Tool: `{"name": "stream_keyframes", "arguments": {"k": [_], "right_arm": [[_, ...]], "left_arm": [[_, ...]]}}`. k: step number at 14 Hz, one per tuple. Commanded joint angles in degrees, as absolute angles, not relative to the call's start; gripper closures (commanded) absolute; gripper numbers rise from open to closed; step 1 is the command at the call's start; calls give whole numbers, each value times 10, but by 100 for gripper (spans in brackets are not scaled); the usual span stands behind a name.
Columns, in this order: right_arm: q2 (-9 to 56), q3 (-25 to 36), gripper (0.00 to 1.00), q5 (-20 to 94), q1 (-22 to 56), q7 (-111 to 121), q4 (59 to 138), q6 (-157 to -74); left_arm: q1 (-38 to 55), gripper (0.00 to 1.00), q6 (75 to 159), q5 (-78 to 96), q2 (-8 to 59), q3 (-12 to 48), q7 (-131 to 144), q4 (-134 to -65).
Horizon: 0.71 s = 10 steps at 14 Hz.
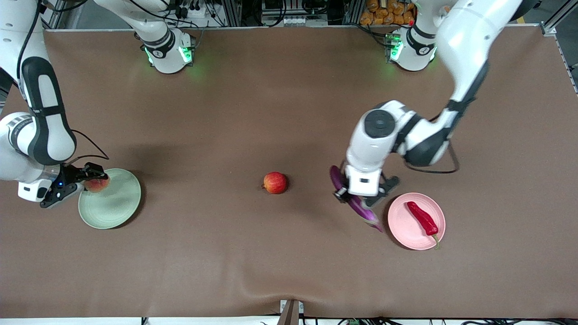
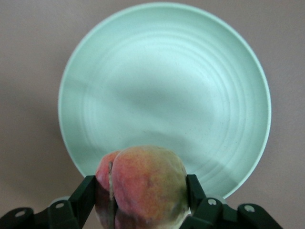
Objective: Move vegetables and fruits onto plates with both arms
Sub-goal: 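Place the peach on the green plate while the left gripper lowers the eggplant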
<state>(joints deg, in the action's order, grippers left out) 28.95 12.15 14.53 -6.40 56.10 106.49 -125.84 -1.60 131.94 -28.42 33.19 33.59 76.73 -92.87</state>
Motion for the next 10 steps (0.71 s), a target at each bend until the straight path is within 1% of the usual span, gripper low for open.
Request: {"name": "stream_keyframes", "arguments": {"k": [1,2,3,4,5,8,10], "right_arm": [[318,109,74,159,-75,584,1032,-1259],[324,109,64,159,-76,584,1028,-1259],[329,109,42,159,-76,584,1026,-1259],[330,109,6,159,-79,584,1026,-1259],[330,108,0,159,-80,584,1026,-1259],[329,108,0,199,-79,582,1024,-1239],[328,109,0,199,-75,577,990,-1194]], "left_arm": [[-75,100,1307,-266,330,352,611,-918],[-92,100,1307,-266,336,352,559,-906],[-111,100,1307,-266,347,352,503,-893],[-127,100,1307,-266,352,352,449,-884],[-142,100,1307,-265,353,351,399,-882],[-174,100,1308,-267,377,346,300,-882],[-176,100,1310,-266,391,343,284,-880]]}}
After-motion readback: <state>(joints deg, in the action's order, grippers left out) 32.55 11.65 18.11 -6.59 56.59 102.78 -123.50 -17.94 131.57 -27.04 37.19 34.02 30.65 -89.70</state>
